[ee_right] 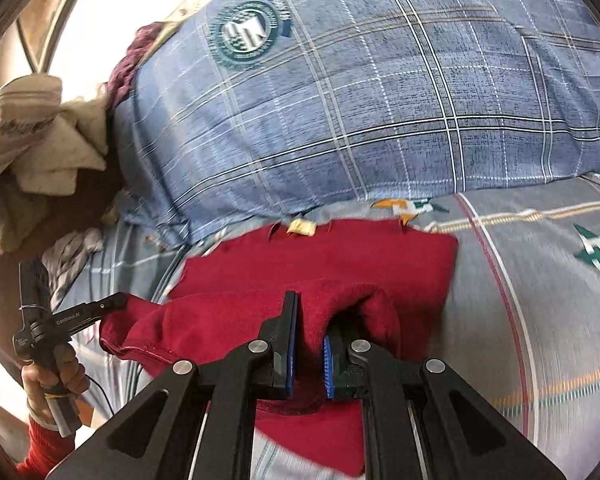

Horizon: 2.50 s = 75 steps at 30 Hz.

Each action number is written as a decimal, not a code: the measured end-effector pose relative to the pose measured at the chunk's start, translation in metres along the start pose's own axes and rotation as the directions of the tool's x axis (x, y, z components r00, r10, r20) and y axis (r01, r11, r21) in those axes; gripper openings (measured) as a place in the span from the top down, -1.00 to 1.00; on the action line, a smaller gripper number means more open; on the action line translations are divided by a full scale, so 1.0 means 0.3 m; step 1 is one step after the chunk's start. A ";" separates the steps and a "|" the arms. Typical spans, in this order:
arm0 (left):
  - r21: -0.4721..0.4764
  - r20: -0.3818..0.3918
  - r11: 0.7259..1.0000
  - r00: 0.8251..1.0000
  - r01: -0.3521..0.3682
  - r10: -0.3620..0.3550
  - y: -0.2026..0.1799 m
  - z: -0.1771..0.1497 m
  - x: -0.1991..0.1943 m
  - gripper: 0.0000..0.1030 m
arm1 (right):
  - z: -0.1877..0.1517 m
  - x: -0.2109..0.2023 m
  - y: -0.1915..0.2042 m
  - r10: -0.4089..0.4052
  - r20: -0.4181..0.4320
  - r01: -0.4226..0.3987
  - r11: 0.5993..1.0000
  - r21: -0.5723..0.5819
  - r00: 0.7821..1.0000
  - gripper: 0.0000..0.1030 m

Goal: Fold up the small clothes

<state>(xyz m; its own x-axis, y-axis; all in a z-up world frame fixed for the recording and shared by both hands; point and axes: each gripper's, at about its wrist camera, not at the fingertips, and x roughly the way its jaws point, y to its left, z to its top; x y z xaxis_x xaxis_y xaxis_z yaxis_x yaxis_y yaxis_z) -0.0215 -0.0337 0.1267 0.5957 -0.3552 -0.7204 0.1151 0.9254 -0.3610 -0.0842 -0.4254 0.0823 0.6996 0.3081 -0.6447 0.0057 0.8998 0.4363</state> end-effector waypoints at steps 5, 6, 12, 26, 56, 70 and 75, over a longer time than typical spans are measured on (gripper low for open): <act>-0.018 -0.052 0.999 0.998 -0.029 0.028 0.010 0.083 0.199 0.81 | 0.070 0.198 -0.080 -0.038 -0.097 0.043 0.998 0.051 0.995 0.79; -0.023 -0.056 0.999 0.998 -0.029 0.028 0.014 0.099 0.225 0.75 | 0.078 0.227 -0.098 -0.042 -0.116 0.050 0.996 0.070 0.992 0.76; 0.003 0.048 0.999 0.998 -0.046 0.045 0.038 0.170 0.185 -0.08 | 0.119 0.199 -0.146 0.011 -0.078 -0.003 0.995 0.100 0.997 0.20; 0.095 -0.018 0.993 0.998 -0.066 0.068 0.019 -0.009 0.211 -0.08 | -0.003 0.113 -0.032 -0.086 -0.072 0.076 0.988 -0.134 0.994 -0.11; 0.140 -0.105 0.984 0.987 -0.107 0.122 -0.017 0.199 0.563 0.83 | 0.217 0.469 -0.103 -0.293 -0.064 0.278 0.945 -0.174 0.954 0.84; 0.082 -0.135 0.995 0.988 -0.059 0.070 0.068 0.207 0.527 0.01 | 0.233 0.558 -0.124 -0.441 -0.081 0.417 0.885 -0.207 0.894 0.55; 0.142 -0.088 0.990 0.996 -0.015 0.028 0.128 0.085 0.312 -0.13 | 0.188 0.333 -0.102 -0.297 -0.054 0.287 0.948 -0.136 0.953 -0.07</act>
<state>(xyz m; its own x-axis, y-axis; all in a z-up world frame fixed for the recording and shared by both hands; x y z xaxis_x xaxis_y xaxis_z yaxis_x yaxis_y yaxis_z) 0.0588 -0.0280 0.0605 0.5260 -0.3396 -0.7797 0.2177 0.9400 -0.2625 0.0259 -0.4397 0.0400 0.6267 0.0437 -0.7780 0.1092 0.9836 0.1432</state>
